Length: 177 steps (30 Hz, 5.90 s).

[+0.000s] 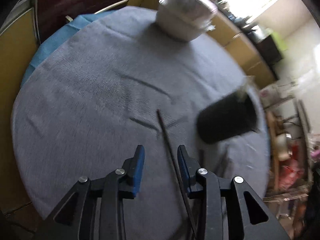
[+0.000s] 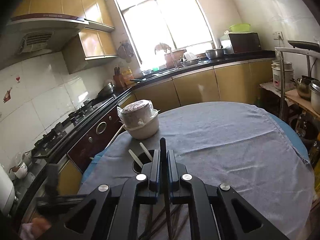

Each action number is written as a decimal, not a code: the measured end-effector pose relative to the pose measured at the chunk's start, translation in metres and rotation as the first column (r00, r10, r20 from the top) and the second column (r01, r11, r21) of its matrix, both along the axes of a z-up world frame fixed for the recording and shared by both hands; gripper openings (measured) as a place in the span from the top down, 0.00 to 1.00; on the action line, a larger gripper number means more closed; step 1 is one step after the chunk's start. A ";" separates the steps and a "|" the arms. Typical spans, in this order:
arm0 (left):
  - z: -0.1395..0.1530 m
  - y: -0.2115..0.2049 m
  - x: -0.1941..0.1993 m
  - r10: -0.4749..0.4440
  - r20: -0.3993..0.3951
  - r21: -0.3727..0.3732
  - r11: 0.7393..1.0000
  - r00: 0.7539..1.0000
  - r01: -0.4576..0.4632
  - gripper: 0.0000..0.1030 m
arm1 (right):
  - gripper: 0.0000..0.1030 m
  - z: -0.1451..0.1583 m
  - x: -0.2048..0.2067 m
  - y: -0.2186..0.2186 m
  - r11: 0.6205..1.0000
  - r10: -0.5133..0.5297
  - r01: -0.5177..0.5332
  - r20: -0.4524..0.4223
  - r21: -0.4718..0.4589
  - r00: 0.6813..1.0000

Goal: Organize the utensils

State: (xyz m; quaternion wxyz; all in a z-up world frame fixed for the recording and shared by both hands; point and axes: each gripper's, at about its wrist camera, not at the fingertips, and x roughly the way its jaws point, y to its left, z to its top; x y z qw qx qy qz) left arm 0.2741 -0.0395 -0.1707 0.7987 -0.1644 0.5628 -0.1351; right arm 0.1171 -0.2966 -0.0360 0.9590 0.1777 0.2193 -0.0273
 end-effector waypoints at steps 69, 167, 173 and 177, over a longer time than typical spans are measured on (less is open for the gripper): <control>0.153 -0.036 0.001 -0.064 0.584 -0.011 0.996 0.809 0.087 0.93 | 0.72 0.021 0.081 -0.006 0.999 -0.042 0.038 0.101 0.035 0.994; 0.046 -0.013 -0.186 -0.324 0.292 0.344 0.914 0.900 0.217 0.35 | 0.73 -0.111 -0.026 -0.044 0.938 0.122 0.033 -0.417 0.345 0.901; 0.038 -0.019 -0.183 -0.333 0.280 0.346 0.910 0.900 0.229 0.35 | 0.79 -0.139 -0.005 -0.041 0.953 0.125 0.037 -0.503 0.299 0.855; 0.039 -0.029 -0.176 -0.348 0.274 0.358 0.902 0.897 0.241 0.35 | 0.82 -0.150 0.014 -0.034 0.973 0.093 0.042 -0.556 0.226 0.826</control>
